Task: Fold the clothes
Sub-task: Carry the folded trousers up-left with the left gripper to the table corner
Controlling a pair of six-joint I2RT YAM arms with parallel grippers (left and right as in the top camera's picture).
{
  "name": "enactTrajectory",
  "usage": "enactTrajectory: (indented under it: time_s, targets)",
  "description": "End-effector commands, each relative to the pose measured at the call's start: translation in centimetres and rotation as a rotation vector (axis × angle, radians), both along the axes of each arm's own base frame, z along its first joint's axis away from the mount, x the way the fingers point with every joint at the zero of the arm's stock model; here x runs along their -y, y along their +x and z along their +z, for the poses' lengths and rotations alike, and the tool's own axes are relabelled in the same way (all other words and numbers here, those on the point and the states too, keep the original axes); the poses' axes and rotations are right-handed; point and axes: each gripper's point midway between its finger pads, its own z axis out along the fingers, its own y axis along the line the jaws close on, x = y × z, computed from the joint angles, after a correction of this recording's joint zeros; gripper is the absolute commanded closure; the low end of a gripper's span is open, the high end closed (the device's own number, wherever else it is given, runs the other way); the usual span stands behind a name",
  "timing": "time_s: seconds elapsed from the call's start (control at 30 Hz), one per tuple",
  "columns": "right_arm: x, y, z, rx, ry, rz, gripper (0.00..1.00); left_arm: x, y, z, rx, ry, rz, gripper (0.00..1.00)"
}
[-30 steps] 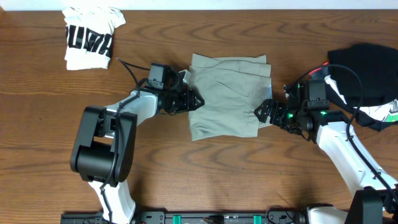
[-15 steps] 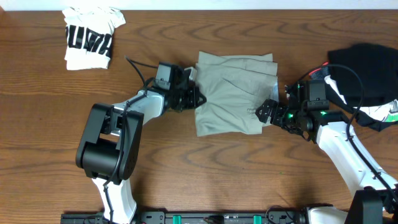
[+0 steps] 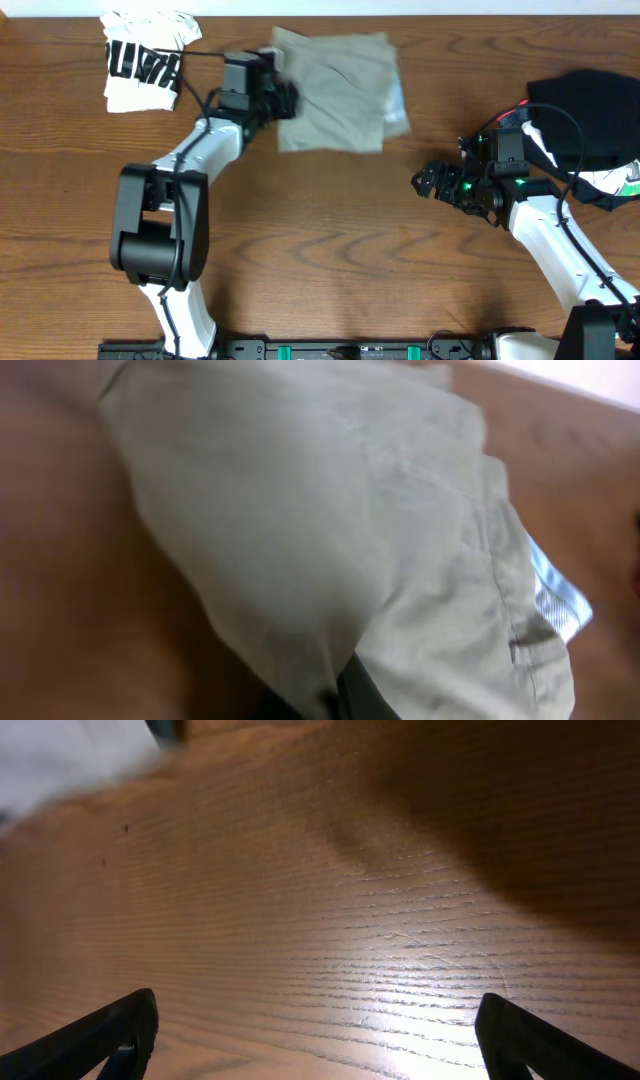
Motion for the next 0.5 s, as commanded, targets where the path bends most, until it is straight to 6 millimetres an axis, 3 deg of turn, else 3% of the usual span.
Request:
enactTrajectory:
  time_s: [0.0, 0.23, 0.47]
  targets:
    - [-0.1, 0.1, 0.5, 0.019, -0.005, 0.008, 0.01, -3.9, 3.4, 2.2, 0.169, 0.170, 0.097, 0.94]
    - [-0.1, 0.2, 0.5, 0.022, -0.004, 0.008, 0.01, -7.8, 6.5, 6.8, 0.439, 0.353, 0.168, 0.94]
    - [-0.1, 0.2, 0.5, 0.023, -0.004, 0.007, 0.01, -12.5, 7.5, 8.9, 0.510, 0.385, 0.293, 0.94]
